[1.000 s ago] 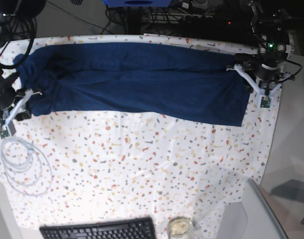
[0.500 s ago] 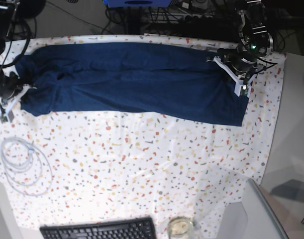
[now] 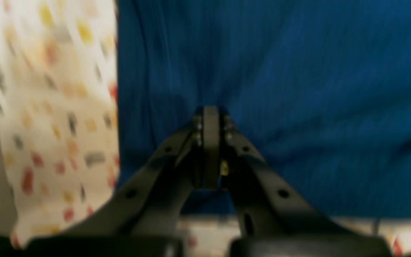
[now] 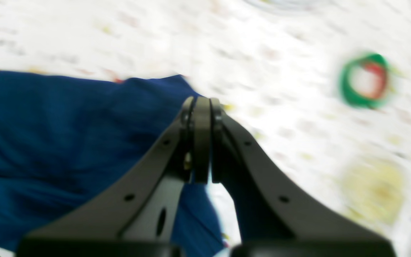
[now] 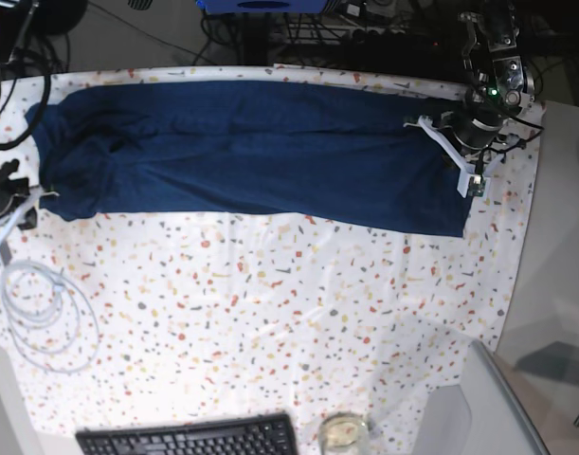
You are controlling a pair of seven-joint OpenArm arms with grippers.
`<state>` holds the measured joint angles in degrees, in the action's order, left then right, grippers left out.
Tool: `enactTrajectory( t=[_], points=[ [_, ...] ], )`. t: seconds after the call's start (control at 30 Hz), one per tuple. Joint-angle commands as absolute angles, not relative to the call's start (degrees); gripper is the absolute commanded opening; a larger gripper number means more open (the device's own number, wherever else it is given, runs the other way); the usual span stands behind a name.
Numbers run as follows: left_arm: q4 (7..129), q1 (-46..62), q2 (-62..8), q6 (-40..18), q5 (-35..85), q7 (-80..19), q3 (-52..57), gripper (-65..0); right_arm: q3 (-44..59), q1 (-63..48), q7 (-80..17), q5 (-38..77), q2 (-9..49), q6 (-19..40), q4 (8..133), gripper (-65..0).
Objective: Layout the t-shirt on the table in an organized manner, then fold the t-shirt properly
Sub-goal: 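Release the strip ends and regrasp both short ends of the navy strip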
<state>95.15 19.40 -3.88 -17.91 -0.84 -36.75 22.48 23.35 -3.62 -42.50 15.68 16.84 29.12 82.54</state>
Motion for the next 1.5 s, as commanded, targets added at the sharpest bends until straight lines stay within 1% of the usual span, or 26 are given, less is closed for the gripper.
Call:
enactTrajectory(
  t=[0.0, 0.1, 0.2, 0.3, 0.47, 0.57, 0.63, 0.7, 0.73, 0.83, 0.9, 1.0, 1.17, 1.23, 1.47],
  points=[
    [94.6, 19.3, -4.1, -17.5, -1.0, -36.6, 22.4, -65.0, 22.0, -1.2, -42.1, 15.5, 18.2, 29.0, 80.3, -65.0],
    [90.7, 17.7, -4.2, -17.5, -1.0, -36.5, 22.8, -65.0, 20.0, 2.2, -40.2, 15.5, 18.5, 29.0, 71.4, -65.0],
    [87.7, 17.5, -4.4, -17.5, -1.0, -36.5, 22.8, -65.0, 20.0, 3.0, -35.1, 15.5, 18.9, 28.4, 65.4, -65.0],
    [86.5, 17.9, -4.5, -17.5, -1.0, -36.4, 22.8, -65.0, 19.6, 2.8, -32.0, 15.5, 20.8, 25.2, 61.9, -65.0],
    [86.2, 18.7, -4.5, -17.5, -1.0, -36.4, 22.8, -65.0, 19.6, 3.0, -28.9, 15.5, 22.6, 24.8, 55.8, -65.0],
    [86.2, 18.7, -4.5, -17.5, -1.0, -36.4, 22.8, -65.0, 19.9, 3.0, -27.7, 15.5, 23.0, 24.4, 54.6, -65.0],
    [86.6, 18.8, -4.6, -17.5, -1.0, -36.4, 22.9, -65.0, 20.0, 2.9, -27.6, 15.5, 23.0, 21.5, 55.0, -65.0],
    [87.3, 18.8, -4.6, -17.5, -1.0, -36.4, 22.9, -65.0, 20.1, 2.5, -27.6, 15.5, 23.1, 19.3, 57.5, -65.0],
    [87.9, 18.8, -4.5, -17.5, -0.9, -36.5, 22.9, -65.0, 20.3, 1.5, -27.8, 15.5, 23.1, 19.4, 60.4, -65.0],
    [91.6, 20.2, -4.4, -17.5, -0.5, -36.8, 22.9, -65.0, 22.0, -4.6, -28.2, 16.0, 22.3, 19.5, 73.8, -65.0],
    [94.5, 21.2, -4.4, -17.5, -0.4, -36.9, 23.1, -65.0, 21.3, -9.0, -31.6, 16.0, 20.1, 19.5, 84.7, -65.0],
    [98.1, 22.4, -3.9, -17.9, -0.4, -36.9, 26.9, -65.0, 17.7, -12.3, -36.5, 15.8, 17.5, 19.5, 94.0, -65.0],
    [99.8, 22.4, -2.2, -18.0, -0.3, -36.9, 33.5, -65.0, 10.1, -13.9, -38.0, 15.7, 14.8, 19.5, 95.5, -65.0],
    [99.8, 22.4, -2.2, -18.1, -0.3, -36.9, 34.9, -65.0, 8.5, -15.4, -38.0, 15.7, 14.0, 19.5, 95.5, -65.0],
    [99.8, 22.4, -2.3, -18.1, -0.3, -36.9, 36.6, -65.0, 4.9, -20.0, -37.7, 15.9, 13.9, 19.5, 92.9, -65.0]
  ],
)
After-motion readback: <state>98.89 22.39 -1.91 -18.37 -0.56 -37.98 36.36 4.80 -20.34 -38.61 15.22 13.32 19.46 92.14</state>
